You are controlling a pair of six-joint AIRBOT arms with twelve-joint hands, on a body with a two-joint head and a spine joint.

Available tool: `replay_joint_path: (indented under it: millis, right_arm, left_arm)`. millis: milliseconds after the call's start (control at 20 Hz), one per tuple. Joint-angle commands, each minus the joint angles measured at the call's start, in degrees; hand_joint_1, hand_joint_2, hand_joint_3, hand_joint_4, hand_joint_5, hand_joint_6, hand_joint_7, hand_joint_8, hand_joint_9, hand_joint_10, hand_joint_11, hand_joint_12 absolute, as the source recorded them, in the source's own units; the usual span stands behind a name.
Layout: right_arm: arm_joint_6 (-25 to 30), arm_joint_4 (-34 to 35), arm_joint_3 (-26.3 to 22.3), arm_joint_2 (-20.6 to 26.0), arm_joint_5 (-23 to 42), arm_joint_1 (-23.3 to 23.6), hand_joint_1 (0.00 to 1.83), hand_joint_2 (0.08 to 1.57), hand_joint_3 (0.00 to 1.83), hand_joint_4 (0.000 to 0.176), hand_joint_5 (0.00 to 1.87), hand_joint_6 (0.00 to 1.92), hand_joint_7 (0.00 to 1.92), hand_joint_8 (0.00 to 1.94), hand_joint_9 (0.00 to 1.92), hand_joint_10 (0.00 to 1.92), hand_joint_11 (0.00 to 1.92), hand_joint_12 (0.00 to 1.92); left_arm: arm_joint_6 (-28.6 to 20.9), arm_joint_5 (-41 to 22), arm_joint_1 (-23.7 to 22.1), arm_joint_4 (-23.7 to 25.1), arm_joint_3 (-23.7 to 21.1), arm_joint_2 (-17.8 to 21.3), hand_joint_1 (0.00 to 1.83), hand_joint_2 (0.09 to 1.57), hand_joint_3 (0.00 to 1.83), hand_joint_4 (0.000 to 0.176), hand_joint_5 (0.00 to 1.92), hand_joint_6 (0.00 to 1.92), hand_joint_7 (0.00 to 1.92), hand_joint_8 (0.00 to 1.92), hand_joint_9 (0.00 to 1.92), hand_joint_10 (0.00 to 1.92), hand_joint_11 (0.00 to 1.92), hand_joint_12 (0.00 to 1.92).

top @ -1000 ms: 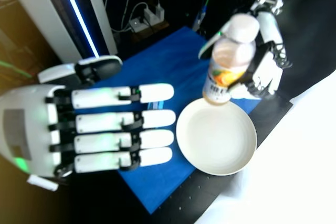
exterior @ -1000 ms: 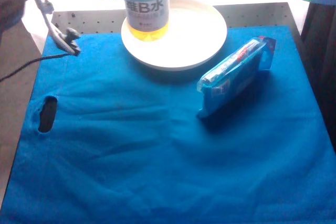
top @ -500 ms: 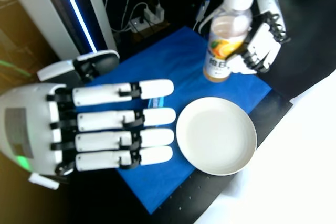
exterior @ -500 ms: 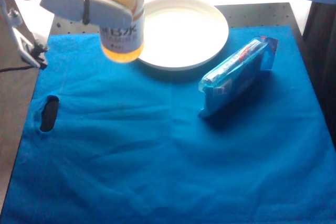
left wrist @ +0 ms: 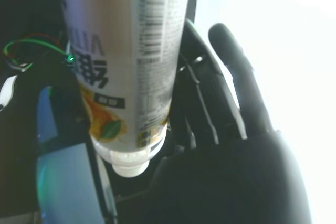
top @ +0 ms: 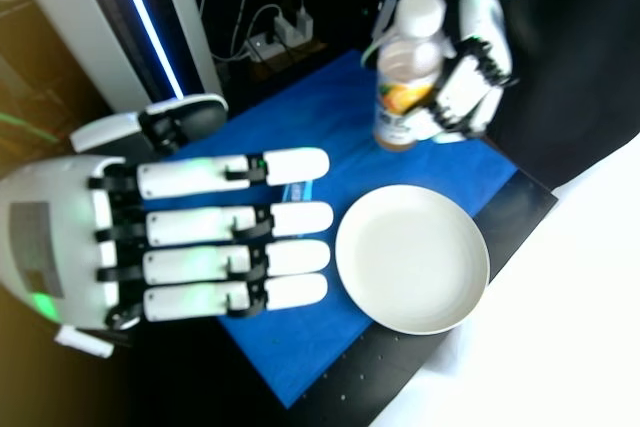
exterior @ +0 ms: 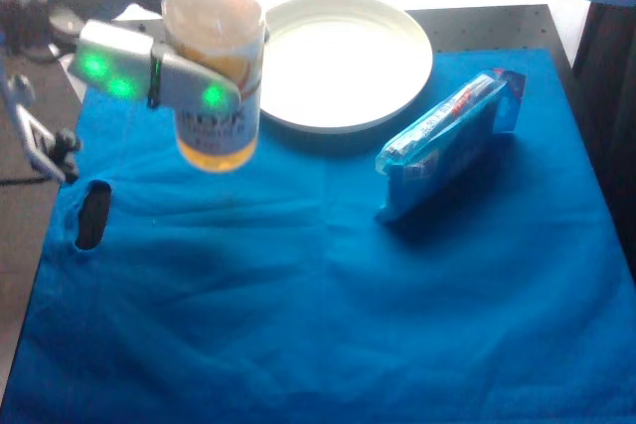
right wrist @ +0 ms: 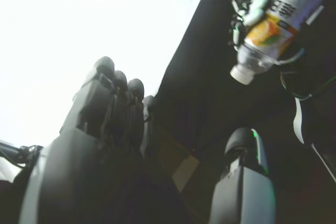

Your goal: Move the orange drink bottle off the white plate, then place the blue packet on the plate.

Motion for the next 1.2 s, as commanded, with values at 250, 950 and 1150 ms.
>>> replay_joint_path:
  millis: [250,950,1150]
  right_arm:
    - [0.7,2.6,-0.18,0.03,6.77,0.5,0.69,0.92,0.0,0.045,0.27,0.0,0.31,0.0,0.2,0.0,0.21,0.0]
    - [0.7,2.25,-0.6,0.11,6.82,0.32,0.69,0.92,0.0,0.062,0.29,0.0,0.35,0.0,0.23,0.0,0.17,0.0]
    - [0.7,2.16,-0.6,0.03,6.83,0.32,0.71,0.92,0.0,0.065,0.29,0.0,0.36,0.0,0.23,0.0,0.16,0.0]
  left_arm:
    - [1.37,-9.07,3.62,-8.28,-1.08,0.43,1.22,1.15,0.0,0.0,0.93,0.91,0.9,1.27,0.81,0.79,0.43,1.43]
    - [1.44,-6.19,6.97,-9.17,0.39,-2.29,1.25,1.1,0.01,0.0,1.04,0.67,1.01,1.14,1.02,0.37,0.53,1.42]
    - [1.41,-5.92,7.29,-8.94,-0.04,-1.54,1.12,1.14,0.0,0.0,0.91,1.08,0.91,0.43,0.93,0.07,0.52,0.82]
